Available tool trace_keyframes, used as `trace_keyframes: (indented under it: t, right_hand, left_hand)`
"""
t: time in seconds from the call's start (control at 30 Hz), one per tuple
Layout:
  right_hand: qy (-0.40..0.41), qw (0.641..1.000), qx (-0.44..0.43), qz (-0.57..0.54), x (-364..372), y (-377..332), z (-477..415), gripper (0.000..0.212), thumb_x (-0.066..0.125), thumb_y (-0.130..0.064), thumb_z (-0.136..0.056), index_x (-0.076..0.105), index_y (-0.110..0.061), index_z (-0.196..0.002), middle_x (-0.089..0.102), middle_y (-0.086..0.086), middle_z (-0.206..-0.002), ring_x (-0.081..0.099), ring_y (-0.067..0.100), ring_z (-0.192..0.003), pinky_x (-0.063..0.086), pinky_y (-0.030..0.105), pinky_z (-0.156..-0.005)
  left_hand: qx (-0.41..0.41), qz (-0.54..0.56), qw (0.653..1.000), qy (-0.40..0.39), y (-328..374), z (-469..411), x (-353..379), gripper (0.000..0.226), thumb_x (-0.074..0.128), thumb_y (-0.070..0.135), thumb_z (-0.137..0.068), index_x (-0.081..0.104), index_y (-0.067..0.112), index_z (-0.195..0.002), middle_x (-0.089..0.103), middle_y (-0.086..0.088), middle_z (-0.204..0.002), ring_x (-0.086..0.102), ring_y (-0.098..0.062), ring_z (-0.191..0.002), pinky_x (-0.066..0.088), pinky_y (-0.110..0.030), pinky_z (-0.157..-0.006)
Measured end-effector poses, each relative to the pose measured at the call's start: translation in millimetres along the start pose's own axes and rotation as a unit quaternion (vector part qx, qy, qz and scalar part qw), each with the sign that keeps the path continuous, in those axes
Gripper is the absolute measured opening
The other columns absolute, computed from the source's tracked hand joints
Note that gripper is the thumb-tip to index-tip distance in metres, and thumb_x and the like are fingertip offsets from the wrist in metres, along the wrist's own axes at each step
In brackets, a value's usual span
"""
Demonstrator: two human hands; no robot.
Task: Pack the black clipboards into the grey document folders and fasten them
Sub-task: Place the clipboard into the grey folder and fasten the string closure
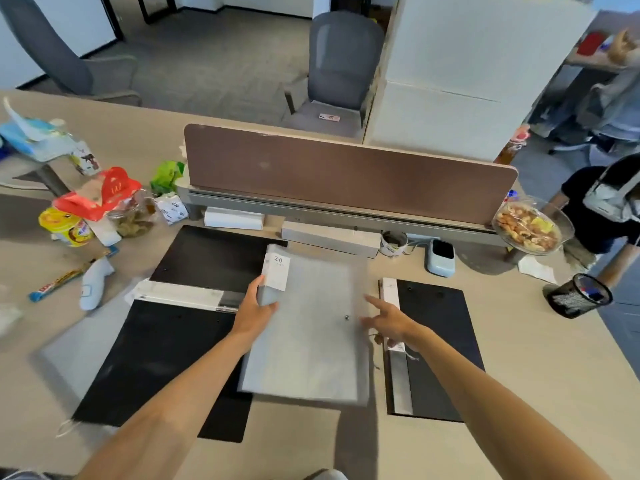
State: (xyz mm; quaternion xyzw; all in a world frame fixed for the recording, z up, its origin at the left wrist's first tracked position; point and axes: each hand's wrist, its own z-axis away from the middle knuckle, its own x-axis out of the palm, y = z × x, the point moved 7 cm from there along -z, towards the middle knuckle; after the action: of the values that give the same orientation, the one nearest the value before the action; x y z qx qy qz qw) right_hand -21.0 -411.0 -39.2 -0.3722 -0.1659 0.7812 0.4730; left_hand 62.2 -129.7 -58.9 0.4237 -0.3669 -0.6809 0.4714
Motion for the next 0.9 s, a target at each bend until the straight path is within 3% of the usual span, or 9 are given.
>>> trace_keyframes:
  t: [0.1, 0.23, 0.33, 0.43, 0.5, 0.6, 0.7, 0.77, 0.9]
  right_hand:
    - [0.002, 0.996, 0.061, 0.066, 6.4, 15.1, -17.7, 0.057, 0.069, -0.009, -0.082, 0.049, -0.013, -0.135, 0.06, 0.007, -0.083, 0.047, 0.015, -0.056, 0.042, 0.025, -0.044]
    - [0.03, 0.988, 0.074, 0.135, 13.3, 24.7, -35.1, 0.022, 0.067, -0.009, -0.084, 0.067, -0.007, -0.106, 0.065, 0.013, -0.099, 0.058, 0.02, -0.072, 0.055, 0.033, -0.06]
    - [0.034, 0.984, 0.083, 0.153, 22.2, 27.9, -38.3, 0.025, 0.059, -0.006, -0.088, 0.065, -0.007, -0.112, 0.065, 0.01, -0.095, 0.062, 0.021, -0.075, 0.054, 0.027, -0.056]
    - [0.017, 0.975, 0.07, 0.21, 36.8, 29.0, -34.0, 0.034, 0.056, -0.011, -0.087, 0.061, -0.012, -0.121, 0.06, 0.012, -0.116, 0.06, 0.03, -0.106, 0.053, 0.034, -0.085]
    - [0.008, 0.964, 0.049, 0.261, 46.4, 33.8, -29.8, 0.035, 0.053, -0.021, -0.088, 0.06, -0.015, -0.123, 0.059, 0.009, -0.122, 0.056, 0.03, -0.114, 0.048, 0.039, -0.096]
    - [0.026, 0.927, 0.004, 0.374, 55.8, 43.5, -27.2, 0.029, 0.043, -0.031, -0.094, 0.056, -0.019, -0.117, 0.056, 0.01, -0.114, 0.059, 0.035, -0.104, 0.052, 0.045, -0.084]
    - [0.054, 0.892, -0.07, 0.444, 65.0, 46.1, -28.4, 0.037, 0.055, -0.008, -0.089, 0.049, -0.019, -0.124, 0.05, 0.01, -0.119, 0.06, 0.035, -0.102, 0.05, 0.039, -0.071]
    - [0.075, 0.885, -0.093, 0.45, 64.9, 45.7, -31.5, 0.048, 0.059, 0.0, -0.083, 0.047, -0.017, -0.126, 0.049, 0.01, -0.122, 0.059, 0.034, -0.103, 0.054, 0.04, -0.077]
    - [0.104, 0.869, -0.12, 0.468, 64.2, 46.4, -37.9, 0.037, 0.054, -0.001, -0.084, 0.048, -0.01, -0.12, 0.052, 0.012, -0.117, 0.055, 0.033, -0.106, 0.051, 0.043, -0.082]
  left_hand:
    - [-0.005, -0.107, 0.994, -0.034, -25.9, -13.5, -5.8, 0.069, 0.059, 0.003, -0.089, 0.029, 0.023, -0.148, 0.044, -0.003, -0.14, 0.046, -0.026, -0.127, 0.041, -0.037, -0.102]
    - [-0.015, -0.315, 0.949, -0.011, -48.9, -24.5, -20.0, 0.049, 0.057, 0.008, -0.083, 0.049, 0.017, -0.13, 0.046, -0.009, -0.127, 0.046, -0.029, -0.121, 0.048, -0.041, -0.093]
    - [0.106, -0.442, 0.891, 0.006, -32.9, -21.9, -12.2, 0.044, 0.058, 0.008, -0.082, 0.053, 0.014, -0.125, 0.043, -0.007, -0.131, 0.042, -0.026, -0.121, 0.045, -0.034, -0.091]
    - [0.218, -0.487, 0.843, -0.067, -22.5, -12.4, 25.9, 0.047, 0.057, 0.007, -0.083, 0.054, 0.013, -0.129, 0.044, -0.01, -0.142, 0.041, -0.029, -0.13, 0.036, -0.038, -0.107]
    - [0.256, -0.513, 0.808, -0.138, -24.8, -3.4, 56.4, 0.051, 0.054, 0.011, -0.086, 0.049, 0.015, -0.136, 0.038, -0.009, -0.15, 0.036, -0.028, -0.137, 0.026, -0.038, -0.114]
    - [0.275, -0.542, 0.758, -0.238, -40.8, 12.4, 91.7, 0.058, 0.05, 0.026, -0.09, 0.036, 0.021, -0.146, 0.021, -0.007, -0.16, 0.019, -0.026, -0.147, 0.016, -0.04, -0.121]
    - [0.255, -0.56, 0.727, -0.305, -56.6, 22.1, 104.9, 0.063, 0.048, 0.035, -0.093, 0.024, 0.027, -0.151, 0.003, -0.003, -0.164, 0.001, -0.022, -0.151, 0.006, -0.041, -0.123]
    - [0.237, -0.565, 0.725, -0.316, -62.5, 25.3, 104.0, 0.065, 0.046, 0.035, -0.094, 0.018, 0.029, -0.153, -0.002, -0.001, -0.164, -0.004, -0.021, -0.151, 0.002, -0.04, -0.122]
    - [0.187, -0.574, 0.731, -0.318, -73.9, 29.3, 96.4, 0.069, 0.045, 0.035, -0.094, 0.009, 0.031, -0.153, -0.01, 0.002, -0.164, -0.012, -0.02, -0.15, 0.0, -0.042, -0.122]
